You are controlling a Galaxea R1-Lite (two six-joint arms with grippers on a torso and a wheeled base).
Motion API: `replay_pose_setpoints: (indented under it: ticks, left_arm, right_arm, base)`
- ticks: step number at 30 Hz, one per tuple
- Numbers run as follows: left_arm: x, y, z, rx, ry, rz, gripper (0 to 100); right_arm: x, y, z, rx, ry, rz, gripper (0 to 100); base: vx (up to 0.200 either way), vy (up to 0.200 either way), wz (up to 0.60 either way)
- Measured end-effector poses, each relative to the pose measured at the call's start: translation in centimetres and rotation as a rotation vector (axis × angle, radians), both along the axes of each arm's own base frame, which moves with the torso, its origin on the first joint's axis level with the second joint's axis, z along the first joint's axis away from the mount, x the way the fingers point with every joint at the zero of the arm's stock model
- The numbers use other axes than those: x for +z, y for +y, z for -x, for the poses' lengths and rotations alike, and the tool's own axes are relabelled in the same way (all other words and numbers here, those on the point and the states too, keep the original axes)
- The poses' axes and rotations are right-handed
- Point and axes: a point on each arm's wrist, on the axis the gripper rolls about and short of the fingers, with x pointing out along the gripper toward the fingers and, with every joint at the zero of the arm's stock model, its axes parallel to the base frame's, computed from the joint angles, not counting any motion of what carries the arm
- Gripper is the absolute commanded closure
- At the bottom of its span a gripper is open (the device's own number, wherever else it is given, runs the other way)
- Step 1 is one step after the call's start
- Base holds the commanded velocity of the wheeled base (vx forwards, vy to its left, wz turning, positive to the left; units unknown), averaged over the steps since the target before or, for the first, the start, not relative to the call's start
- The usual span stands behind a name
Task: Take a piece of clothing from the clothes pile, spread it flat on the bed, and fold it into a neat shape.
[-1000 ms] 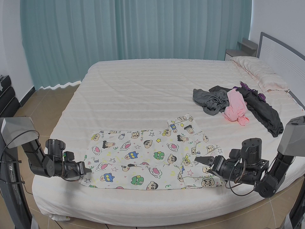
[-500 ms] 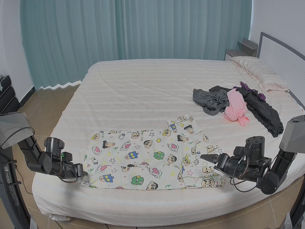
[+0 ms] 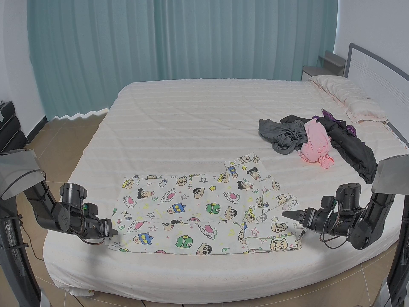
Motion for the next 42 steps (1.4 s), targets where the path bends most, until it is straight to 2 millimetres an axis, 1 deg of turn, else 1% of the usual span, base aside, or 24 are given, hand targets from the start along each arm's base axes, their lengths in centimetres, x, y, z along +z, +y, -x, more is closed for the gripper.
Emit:
replay_pose_setpoints:
  ticks: [2,6,10,18,19,26,33,38,42]
  left_arm:
    - [0.0,0.0,0.0,0.0,-0.001,0.001,100]
    - [0.0,0.1,-0.1,0.001,-0.003,0.003,100]
    - [0.0,0.1,-0.1,0.001,-0.005,0.004,100]
    - [0.1,0.1,-0.3,0.0,-0.009,0.005,100]
    - [0.1,0.1,-0.3,0.0,-0.01,0.005,100]
    - [0.0,0.1,-0.3,0.0,-0.009,0.004,100]
    - [0.0,0.1,-0.2,0.001,-0.002,0.002,100]
    - [-0.2,0.0,0.3,0.004,0.047,0.0,100]
    - [0.0,0.0,0.4,0.005,0.063,-0.001,100]
  right_arm:
    - [-0.7,-0.3,-0.5,0.004,0.005,0.005,0]
    - [-1.5,-0.5,-1.0,0.03,0.013,-0.002,0]
    - [-2.3,-0.6,-1.3,0.095,0.026,-0.037,0]
    - [-3.6,-0.5,-1.6,0.136,0.035,-0.033,0]
    - [-3.7,-0.5,-1.6,0.138,0.037,-0.032,100]
    - [-4.0,-0.4,-1.5,0.144,0.043,-0.025,100]
    - [-4.0,-0.6,-1.7,0.143,0.027,-0.024,100]
    - [-3.4,-0.9,-2.1,0.127,-0.027,-0.042,100]
    - [-2.8,-1.0,-2.5,0.104,-0.074,-0.073,100]
  base:
    - [0.0,0.0,0.0]
    - [0.0,0.0,0.0]
    - [0.0,0.0,0.0]
    - [0.0,0.0,0.0]
    - [0.0,0.0,0.0]
    - [0.0,0.0,0.0]
    - [0.0,0.0,0.0]
    - [0.0,0.0,0.0]
    - [0.0,0.0,0.0]
